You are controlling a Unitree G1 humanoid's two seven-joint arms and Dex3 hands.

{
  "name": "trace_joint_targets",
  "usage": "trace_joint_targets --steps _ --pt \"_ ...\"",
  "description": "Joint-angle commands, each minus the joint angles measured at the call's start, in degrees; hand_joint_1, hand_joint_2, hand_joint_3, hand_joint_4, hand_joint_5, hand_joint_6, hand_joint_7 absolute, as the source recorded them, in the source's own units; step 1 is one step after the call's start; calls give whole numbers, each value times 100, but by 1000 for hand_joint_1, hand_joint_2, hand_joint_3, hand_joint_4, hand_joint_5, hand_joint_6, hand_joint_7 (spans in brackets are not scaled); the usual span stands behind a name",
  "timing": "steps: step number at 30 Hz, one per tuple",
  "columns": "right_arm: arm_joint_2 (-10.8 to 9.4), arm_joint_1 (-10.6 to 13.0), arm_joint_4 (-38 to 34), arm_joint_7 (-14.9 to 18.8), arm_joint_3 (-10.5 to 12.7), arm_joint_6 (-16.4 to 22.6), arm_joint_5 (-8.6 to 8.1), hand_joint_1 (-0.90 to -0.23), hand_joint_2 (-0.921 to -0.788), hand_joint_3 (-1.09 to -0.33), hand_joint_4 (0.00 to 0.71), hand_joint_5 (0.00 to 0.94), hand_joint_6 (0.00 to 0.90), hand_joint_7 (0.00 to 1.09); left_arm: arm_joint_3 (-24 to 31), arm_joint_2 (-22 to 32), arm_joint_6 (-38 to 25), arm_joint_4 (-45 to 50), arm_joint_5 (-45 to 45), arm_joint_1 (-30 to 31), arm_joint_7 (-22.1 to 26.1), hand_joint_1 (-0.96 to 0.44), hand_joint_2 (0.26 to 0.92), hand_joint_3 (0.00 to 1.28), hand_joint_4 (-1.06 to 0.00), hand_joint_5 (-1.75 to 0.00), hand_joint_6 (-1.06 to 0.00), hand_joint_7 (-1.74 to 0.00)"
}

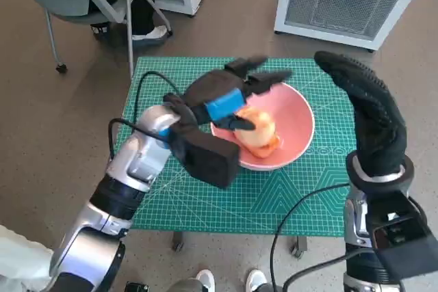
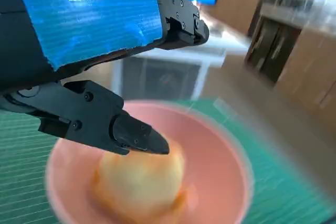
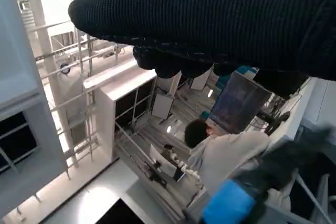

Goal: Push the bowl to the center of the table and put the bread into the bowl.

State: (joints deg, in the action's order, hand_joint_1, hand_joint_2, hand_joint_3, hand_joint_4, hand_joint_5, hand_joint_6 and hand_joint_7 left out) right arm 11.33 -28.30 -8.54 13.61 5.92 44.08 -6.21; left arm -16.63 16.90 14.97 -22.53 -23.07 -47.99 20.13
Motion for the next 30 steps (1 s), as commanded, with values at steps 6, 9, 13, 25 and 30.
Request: trace_joint_targets --steps 6,9,13,25,30 --pt "-34 -26 196 -343 51 -358 284 -485 -921 -701 320 4 0 700 952 -418 224 596 1492 556 -271 -432 921 248 -144 -28 -260 -18" --pt "-79 -23 321 -469 33 -450 383 -480 -921 -702 319 3 2 697 1177 -633 192 791 1919 754 -365 -431 921 282 -176 -40 -268 -23" --pt "-133 -61 430 -597 -12 -560 465 -485 -921 -700 307 1 3 693 1385 -926 228 1009 2441 1008 -439 -422 921 316 -211 -53 -281 -35" --pt "-161 -345 473 -695 -101 -733 573 -507 -921 -692 298 2 3 689 1663 -1183 1033 960 3421 1277 55 -343 921 355 -170 -220 -70 -556" --pt "-150 -438 472 -666 -116 -813 525 -503 -921 -690 308 6 3 690 1722 -1204 1223 863 3608 1271 240 -348 921 360 -43 -453 -11 -721"
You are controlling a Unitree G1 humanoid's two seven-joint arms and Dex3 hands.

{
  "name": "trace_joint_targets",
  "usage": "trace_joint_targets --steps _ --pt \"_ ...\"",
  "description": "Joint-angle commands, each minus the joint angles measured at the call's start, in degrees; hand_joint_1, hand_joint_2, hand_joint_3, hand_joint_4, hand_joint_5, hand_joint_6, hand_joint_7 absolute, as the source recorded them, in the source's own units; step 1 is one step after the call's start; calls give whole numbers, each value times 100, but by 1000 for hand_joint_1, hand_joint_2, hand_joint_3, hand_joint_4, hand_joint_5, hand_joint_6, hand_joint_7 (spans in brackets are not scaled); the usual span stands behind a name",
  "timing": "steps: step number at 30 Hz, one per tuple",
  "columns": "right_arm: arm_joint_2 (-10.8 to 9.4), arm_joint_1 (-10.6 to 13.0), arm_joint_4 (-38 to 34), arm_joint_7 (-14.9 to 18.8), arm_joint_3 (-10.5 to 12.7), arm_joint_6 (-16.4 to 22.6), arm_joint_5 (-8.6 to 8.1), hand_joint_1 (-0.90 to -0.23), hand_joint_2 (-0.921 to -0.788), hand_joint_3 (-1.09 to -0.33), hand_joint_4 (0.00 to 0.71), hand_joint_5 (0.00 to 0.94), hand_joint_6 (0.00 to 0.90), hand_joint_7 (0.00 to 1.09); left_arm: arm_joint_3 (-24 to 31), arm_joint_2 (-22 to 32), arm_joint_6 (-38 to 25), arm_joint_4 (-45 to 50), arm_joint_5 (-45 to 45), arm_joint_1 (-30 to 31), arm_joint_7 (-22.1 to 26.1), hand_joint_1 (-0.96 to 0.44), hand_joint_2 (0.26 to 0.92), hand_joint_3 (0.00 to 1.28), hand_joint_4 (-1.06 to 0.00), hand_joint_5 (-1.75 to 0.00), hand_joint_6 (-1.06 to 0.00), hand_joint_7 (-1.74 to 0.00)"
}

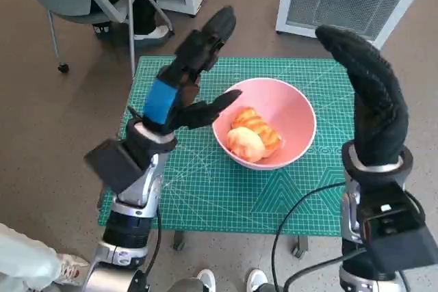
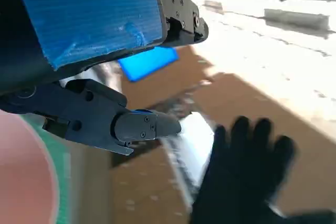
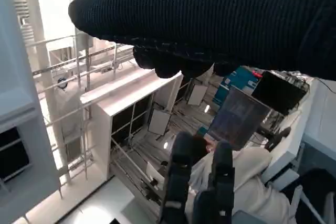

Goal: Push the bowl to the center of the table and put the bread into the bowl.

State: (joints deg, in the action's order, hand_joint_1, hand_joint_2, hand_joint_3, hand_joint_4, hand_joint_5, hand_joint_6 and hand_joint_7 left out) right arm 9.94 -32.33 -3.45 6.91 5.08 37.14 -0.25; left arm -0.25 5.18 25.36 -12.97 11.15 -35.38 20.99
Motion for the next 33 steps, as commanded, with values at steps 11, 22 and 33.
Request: trace_joint_targets --steps 11,22,33 --pt "-10 -93 29 35 -67 -308 -143 -523 -921 -689 316 9 2 695 134 -32 28 107 366 114 274 -366 921 372 0 -545 1 -767" --pt "-4 -143 32 49 -128 -431 -201 -542 -921 -687 315 8 0 701 150 -56 24 257 270 203 160 -353 921 377 1 -599 1 -805" --pt "-39 -211 40 51 -176 -585 -233 -550 -921 -685 311 5 -1 704 169 -55 61 386 213 261 53 -354 919 381 1 -635 1 -835"
